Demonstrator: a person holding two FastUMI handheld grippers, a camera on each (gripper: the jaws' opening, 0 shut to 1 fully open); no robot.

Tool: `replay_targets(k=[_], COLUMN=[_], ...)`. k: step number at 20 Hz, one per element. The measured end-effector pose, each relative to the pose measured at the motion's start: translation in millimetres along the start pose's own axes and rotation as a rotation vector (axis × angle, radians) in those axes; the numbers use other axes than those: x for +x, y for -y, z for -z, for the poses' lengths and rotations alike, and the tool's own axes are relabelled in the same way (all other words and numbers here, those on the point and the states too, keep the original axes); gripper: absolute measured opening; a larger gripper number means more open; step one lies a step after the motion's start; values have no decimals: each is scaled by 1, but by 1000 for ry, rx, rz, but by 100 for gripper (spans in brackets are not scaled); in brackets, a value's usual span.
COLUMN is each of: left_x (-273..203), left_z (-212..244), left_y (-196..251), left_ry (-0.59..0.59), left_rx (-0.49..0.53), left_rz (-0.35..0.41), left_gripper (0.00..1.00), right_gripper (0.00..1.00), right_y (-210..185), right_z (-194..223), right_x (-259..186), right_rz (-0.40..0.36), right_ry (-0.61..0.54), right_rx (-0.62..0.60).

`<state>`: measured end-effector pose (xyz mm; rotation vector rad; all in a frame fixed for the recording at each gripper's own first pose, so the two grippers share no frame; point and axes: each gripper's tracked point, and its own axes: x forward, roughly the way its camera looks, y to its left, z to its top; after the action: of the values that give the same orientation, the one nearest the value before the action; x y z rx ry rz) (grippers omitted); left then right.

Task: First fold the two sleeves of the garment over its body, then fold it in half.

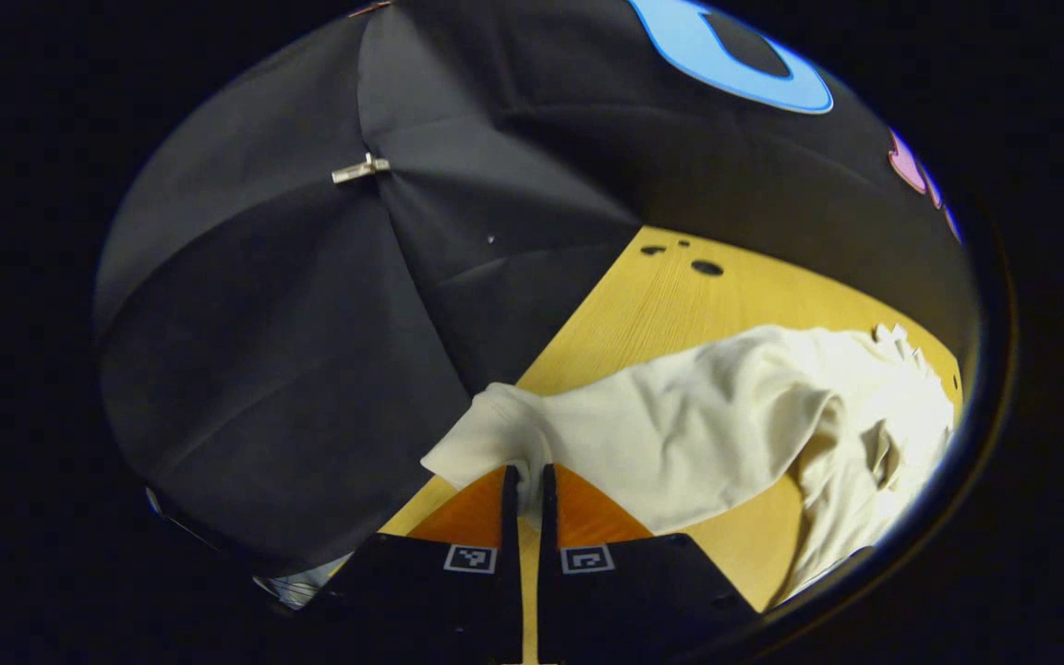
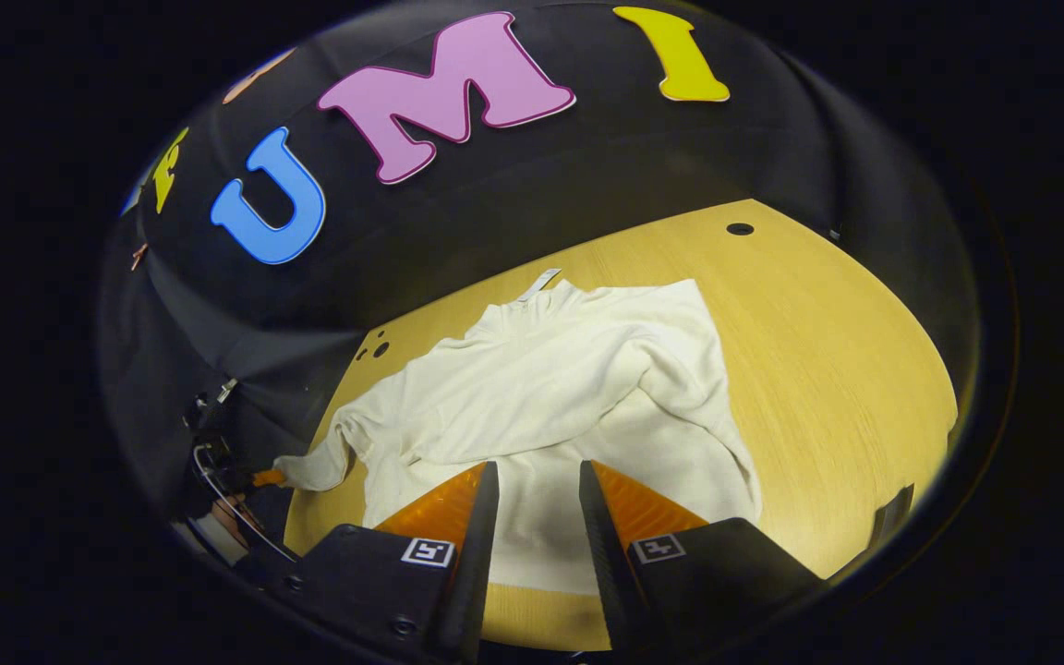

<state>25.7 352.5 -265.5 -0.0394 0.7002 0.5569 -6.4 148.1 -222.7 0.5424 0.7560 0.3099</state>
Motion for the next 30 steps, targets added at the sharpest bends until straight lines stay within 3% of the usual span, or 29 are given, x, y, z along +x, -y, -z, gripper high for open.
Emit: replay_targets(k=[6,11,13,22,28,29,30], left_x=[-61,-112,-128,-175,-176,-173,-168], left_z=[-79,-128,-136,-107,-68,-60,-50], left_y=[67,154,195,349,422,431,441], left_ry=[168,274,295,289,244,238,223], left_rx=[-6,65,106,223,276,289,299], left_rz=[115,241,302,531,592,589,589], left_gripper=[11,14,11,11,11,7,11], right_gripper=[55,55,55,55,55,55,55], right_y=[29,46,53,95,114,116,118], right_z=[2,-3,-5,-11,-12,-13,-12], right_x=[-10,-21,-25,-40,-46,-46,-46], right_rz=[16,24,32,83,94,92,91], right_ry=[2,22,30,53,40,35,30], right_rx=[38,72,81,126,127,122,118])
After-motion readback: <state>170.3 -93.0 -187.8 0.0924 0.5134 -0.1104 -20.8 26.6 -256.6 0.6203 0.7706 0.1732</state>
